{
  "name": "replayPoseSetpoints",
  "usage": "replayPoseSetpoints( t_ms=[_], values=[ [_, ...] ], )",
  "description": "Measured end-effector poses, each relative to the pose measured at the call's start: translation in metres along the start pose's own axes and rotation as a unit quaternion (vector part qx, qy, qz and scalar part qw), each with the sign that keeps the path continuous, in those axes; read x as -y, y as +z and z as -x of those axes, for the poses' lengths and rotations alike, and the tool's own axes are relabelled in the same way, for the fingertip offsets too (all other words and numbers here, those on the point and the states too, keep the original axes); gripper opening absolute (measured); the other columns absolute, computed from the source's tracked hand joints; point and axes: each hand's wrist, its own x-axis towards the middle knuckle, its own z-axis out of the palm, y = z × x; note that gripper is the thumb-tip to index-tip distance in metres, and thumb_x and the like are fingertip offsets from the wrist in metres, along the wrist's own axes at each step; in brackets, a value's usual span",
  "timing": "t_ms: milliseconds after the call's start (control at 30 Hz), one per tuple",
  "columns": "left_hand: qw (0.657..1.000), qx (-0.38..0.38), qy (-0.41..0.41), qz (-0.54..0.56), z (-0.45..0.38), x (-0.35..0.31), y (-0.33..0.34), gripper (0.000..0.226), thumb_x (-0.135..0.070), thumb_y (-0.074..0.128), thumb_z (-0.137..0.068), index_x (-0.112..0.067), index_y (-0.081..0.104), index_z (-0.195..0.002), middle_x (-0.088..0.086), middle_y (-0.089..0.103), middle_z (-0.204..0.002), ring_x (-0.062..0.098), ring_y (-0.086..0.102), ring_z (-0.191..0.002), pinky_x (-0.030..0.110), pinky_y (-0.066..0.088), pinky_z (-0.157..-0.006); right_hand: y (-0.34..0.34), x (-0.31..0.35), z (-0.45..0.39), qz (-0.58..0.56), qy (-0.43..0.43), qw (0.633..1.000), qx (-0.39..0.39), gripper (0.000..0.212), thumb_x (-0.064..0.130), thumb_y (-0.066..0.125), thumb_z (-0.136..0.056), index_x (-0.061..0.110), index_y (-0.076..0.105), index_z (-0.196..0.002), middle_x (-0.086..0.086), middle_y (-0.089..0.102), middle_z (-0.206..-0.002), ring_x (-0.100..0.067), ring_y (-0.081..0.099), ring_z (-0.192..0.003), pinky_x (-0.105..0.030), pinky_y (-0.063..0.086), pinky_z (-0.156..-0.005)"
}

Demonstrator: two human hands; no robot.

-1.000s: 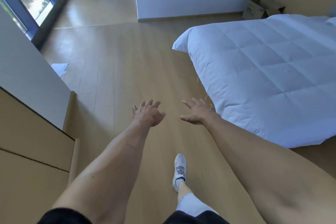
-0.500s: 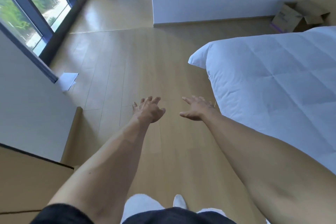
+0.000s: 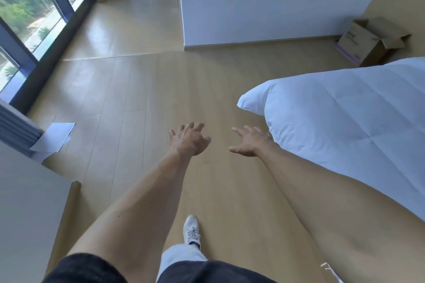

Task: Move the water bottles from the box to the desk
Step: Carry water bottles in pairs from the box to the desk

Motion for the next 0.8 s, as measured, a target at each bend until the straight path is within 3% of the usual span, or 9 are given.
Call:
replayPoseSetpoints(
  t_ms=[133,333,800],
  values=[
    [1.000,0.010,0.024,-0.008,-0.083,0.012,-0.045,0.060,-0.055,0.040,-0.098,-0.035,0.030,-0.154,-0.004,0.033,-0.158,0.026,0.026,-0.147,0.057,0.017,-0.119,-0.051,0.025,-0.069,-0.004,0.016,1.000,0.006,0.080,0.064,0.051,-0.090,0.045,0.010,-0.156,0.003,0.007,-0.167,-0.025,0.006,-0.153,-0.052,0.014,-0.121],
    [0.998,0.022,0.053,-0.023,-0.196,0.015,-0.095,0.061,-0.057,0.039,-0.099,-0.036,0.027,-0.155,-0.004,0.027,-0.162,0.026,0.022,-0.149,0.058,0.015,-0.120,-0.113,0.040,-0.159,-0.011,0.030,0.999,-0.026,0.076,0.063,0.050,-0.090,0.042,0.017,-0.156,0.001,0.020,-0.163,-0.027,0.022,-0.148,-0.048,0.029,-0.113],
    [0.995,0.022,0.055,-0.078,-0.477,-0.024,-0.181,0.059,-0.055,0.034,-0.102,-0.036,0.024,-0.157,-0.004,0.020,-0.165,0.025,0.018,-0.151,0.058,0.013,-0.120,-0.227,0.014,-0.435,-0.075,0.049,0.996,-0.028,0.072,0.063,0.045,-0.093,0.042,0.018,-0.156,0.000,0.019,-0.164,-0.028,0.017,-0.150,-0.048,0.021,-0.118]
  ],
)
